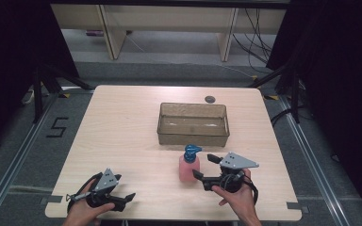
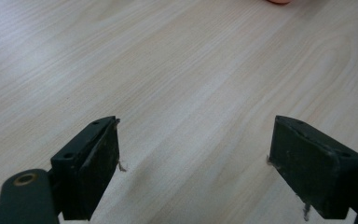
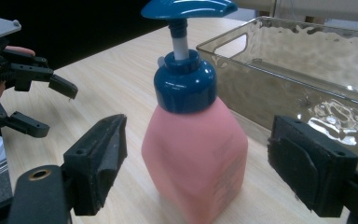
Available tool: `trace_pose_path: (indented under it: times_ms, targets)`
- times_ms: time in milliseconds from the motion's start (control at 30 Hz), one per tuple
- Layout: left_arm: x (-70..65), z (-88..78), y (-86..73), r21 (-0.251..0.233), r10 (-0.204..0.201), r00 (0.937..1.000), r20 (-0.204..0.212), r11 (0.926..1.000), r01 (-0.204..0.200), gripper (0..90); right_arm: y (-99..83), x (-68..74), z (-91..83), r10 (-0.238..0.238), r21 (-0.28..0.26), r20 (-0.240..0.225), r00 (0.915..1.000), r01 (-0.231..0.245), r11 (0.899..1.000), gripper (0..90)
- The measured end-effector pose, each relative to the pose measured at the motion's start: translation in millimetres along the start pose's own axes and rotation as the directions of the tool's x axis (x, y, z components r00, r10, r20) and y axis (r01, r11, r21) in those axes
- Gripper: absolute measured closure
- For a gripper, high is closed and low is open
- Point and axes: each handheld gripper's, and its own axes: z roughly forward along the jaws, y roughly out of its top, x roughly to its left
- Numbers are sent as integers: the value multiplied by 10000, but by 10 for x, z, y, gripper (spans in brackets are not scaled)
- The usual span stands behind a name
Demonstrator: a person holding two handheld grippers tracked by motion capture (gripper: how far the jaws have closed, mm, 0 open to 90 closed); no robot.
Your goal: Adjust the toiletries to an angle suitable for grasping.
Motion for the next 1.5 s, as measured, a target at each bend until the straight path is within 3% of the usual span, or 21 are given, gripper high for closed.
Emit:
trace_pose_path:
  times_ms: [100,333,367,433,467,533,567,600,700,767,867,900,933,967,1000,1100,1133,1233,1267,1433,1500]
  targets:
    - [2,0,0,8,4,10000,10,10000,-4,154,12,8,29,199,31,-66,9998,-198,9998,216]
    - [4,2,-2,6,-10,10000,15,10000,10,154,41,-12,94,-109,-121,-92,9999,107,9999,228]
    - [4,2,-2,4,-11,10000,15,10000,11,153,42,6,98,202,-31,-196,9996,-203,9998,229]
    - [5,1,-1,1,-11,10000,15,10000,11,153,53,-11,113,-164,-121,-141,9998,163,9998,234]
    - [5,1,-1,10,-6,10000,20,10000,6,153,58,-4,120,-35,-20,-255,9997,34,10000,236]
    - [-3,7,-3,-87,-122,9999,23,9999,122,154,65,-10,131,-228,-134,-138,9996,226,9997,241]
    - [16,0,1,29,113,9999,-78,9999,-113,153,66,3,136,-6,-58,-242,9997,4,10000,243]
    - [23,-1,3,9,204,9997,-113,9998,-203,153,71,-8,150,-163,-127,-274,9995,160,9998,244]
    - [4,6,-3,-114,-93,10000,8,9999,93,154,79,-14,156,-237,-129,-203,9995,235,9996,249]
    - [2,5,1,-93,-148,9999,-18,9998,148,154,80,-2,174,-10,-208,-249,9997,5,9998,253]
    - [4,5,1,-95,-150,9999,-38,9998,150,154,89,-5,200,-181,-270,-309,9994,172,9995,257]
    - [22,-3,5,19,84,9999,-103,10000,-84,154,97,-9,197,-317,-189,-223,9992,313,9993,258]
    - [27,-3,10,-21,173,9998,-135,9998,-174,154,96,3,212,-155,-242,-290,9995,148,9996,258]
    - [23,-1,11,-37,159,9998,-145,9999,-160,154,99,11,225,-23,-191,-345,9994,16,9998,259]
    - [8,3,6,-98,14,10000,-7,10000,-14,154,106,2,234,-290,-267,-254,9993,283,9992,261]
    - [10,3,12,-25,182,9998,-76,9998,-182,153,115,5,254,-408,-237,-269,9988,402,9989,263]
    - [3,1,7,24,87,10000,32,10000,-87,153,115,13,256,-216,-146,-319,9993,212,9997,264]
    - [2,7,7,-17,-1,10000,28,10000,1,153,121,-3,278,-409,-227,-228,9989,403,9989,269]
    - [3,8,8,-25,-11,10000,27,10000,11,154,117,6,288,-126,-225,-322,9994,119,9997,271]
    - [2,7,9,9,26,10000,30,10000,-26,153,137,2,309,-353,-304,-214,9991,346,9989,273]
    - [1,7,12,18,-16,10000,18,10000,16,154,138,15,332,-195,-292,-451,9988,182,9994,275]
